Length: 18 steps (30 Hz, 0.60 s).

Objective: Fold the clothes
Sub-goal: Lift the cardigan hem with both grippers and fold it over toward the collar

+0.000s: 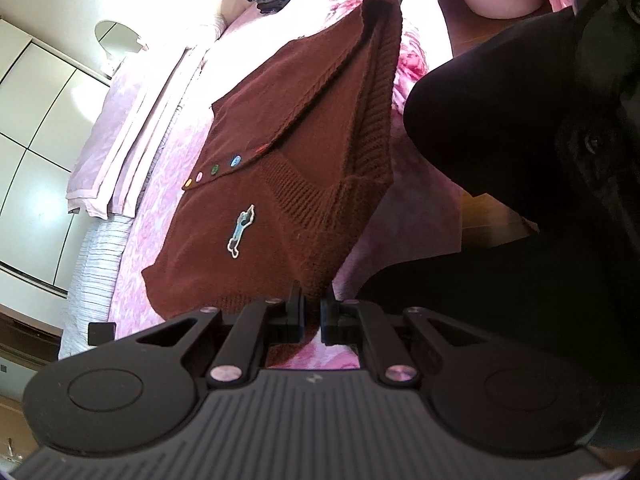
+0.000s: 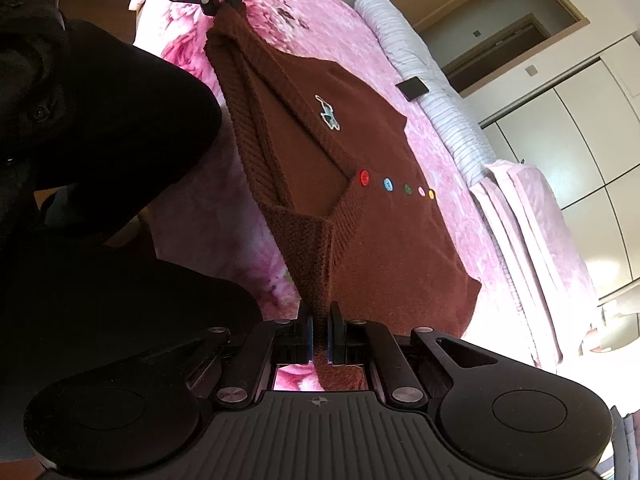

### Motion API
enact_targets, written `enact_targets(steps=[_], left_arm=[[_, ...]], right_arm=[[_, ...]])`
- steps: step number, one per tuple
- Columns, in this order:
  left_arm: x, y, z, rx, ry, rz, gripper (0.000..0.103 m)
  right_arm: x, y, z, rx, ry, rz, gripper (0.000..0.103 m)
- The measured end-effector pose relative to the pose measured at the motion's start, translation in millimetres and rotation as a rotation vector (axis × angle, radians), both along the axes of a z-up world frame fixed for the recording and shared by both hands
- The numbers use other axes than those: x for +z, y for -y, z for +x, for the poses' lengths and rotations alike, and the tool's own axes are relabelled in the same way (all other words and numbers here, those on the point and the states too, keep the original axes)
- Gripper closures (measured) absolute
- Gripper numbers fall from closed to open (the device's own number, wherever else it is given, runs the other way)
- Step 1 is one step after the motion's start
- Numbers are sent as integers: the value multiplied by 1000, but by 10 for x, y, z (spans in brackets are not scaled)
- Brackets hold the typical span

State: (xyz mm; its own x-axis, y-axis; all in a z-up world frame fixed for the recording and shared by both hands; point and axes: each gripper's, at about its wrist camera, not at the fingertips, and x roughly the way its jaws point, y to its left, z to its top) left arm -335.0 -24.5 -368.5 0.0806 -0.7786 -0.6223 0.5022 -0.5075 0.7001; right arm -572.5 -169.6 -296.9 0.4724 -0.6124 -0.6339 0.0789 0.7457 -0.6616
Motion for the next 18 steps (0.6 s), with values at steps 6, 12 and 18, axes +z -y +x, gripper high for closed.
enact_targets(steps=[6, 12, 18], left_arm=[[19, -47, -43, -1, 9, -6, 99], [48, -192, -125, -29, 12, 7, 99], [108, -476, -249, -30, -3, 31, 99]], right_arm=[[21, -40, -20, 0, 5, -9, 99], [29, -40, -33, 11, -5, -8, 99], [58, -284, -157, 34, -21, 10, 99]])
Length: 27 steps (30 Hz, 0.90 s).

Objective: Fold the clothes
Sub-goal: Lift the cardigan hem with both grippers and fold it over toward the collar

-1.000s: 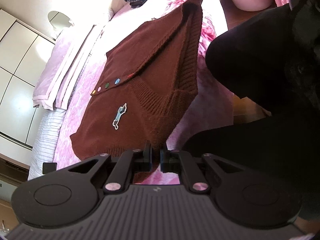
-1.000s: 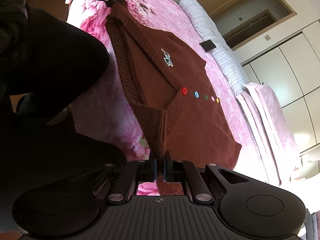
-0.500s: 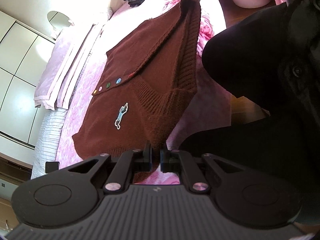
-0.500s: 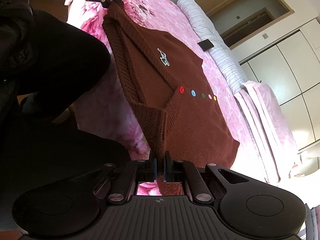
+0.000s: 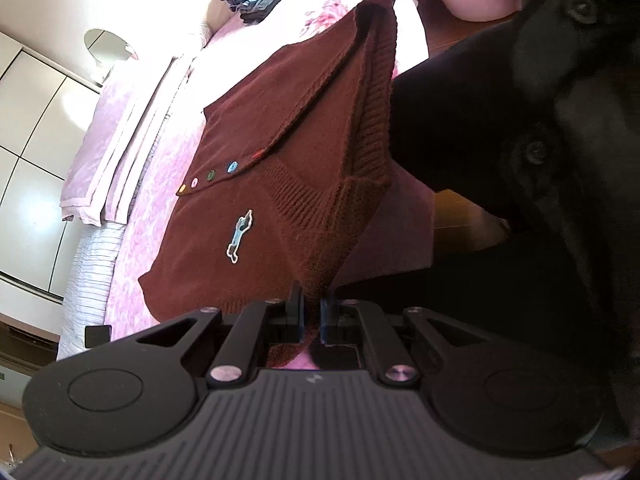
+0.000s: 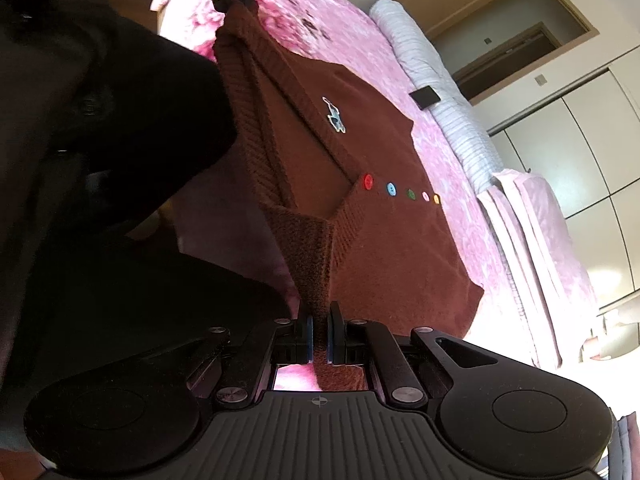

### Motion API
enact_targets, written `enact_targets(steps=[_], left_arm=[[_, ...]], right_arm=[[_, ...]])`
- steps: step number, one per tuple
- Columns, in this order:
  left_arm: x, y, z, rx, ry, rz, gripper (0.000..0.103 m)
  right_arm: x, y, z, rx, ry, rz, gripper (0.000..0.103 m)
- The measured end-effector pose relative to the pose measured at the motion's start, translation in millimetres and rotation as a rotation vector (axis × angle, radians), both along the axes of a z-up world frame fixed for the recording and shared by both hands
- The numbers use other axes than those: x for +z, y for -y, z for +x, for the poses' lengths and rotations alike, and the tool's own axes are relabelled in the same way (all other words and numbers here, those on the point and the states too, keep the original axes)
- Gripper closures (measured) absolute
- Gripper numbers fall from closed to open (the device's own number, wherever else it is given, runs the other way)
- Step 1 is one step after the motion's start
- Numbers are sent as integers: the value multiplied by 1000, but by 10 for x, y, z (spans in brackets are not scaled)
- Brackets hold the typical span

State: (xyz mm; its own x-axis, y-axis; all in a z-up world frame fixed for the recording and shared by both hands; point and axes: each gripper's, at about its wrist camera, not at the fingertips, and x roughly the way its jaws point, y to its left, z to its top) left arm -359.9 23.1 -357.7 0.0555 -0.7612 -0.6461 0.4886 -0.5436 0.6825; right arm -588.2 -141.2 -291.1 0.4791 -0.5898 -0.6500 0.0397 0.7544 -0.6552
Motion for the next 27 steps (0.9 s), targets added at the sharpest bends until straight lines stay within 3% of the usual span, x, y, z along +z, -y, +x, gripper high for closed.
enact_targets(steps=[7, 14, 20, 23, 27], left_arm=[[79, -204, -152, -14, 11, 3, 99], [479, 87, -8, 25, 18, -112, 98], [1045, 951, 246, 65, 3, -197, 98], [1214, 1545, 437, 90, -30, -163, 98], [1257, 2294, 677, 122, -95, -80, 98]], right_arm=[[35, -249, -134, 3, 10, 3, 99], [291, -123, -129, 12, 42, -67, 99], [753, 544, 153, 14, 75, -166, 99], [920, 1045, 374, 12, 77, -171, 99], [916, 1850, 706, -6, 60, -71, 99]])
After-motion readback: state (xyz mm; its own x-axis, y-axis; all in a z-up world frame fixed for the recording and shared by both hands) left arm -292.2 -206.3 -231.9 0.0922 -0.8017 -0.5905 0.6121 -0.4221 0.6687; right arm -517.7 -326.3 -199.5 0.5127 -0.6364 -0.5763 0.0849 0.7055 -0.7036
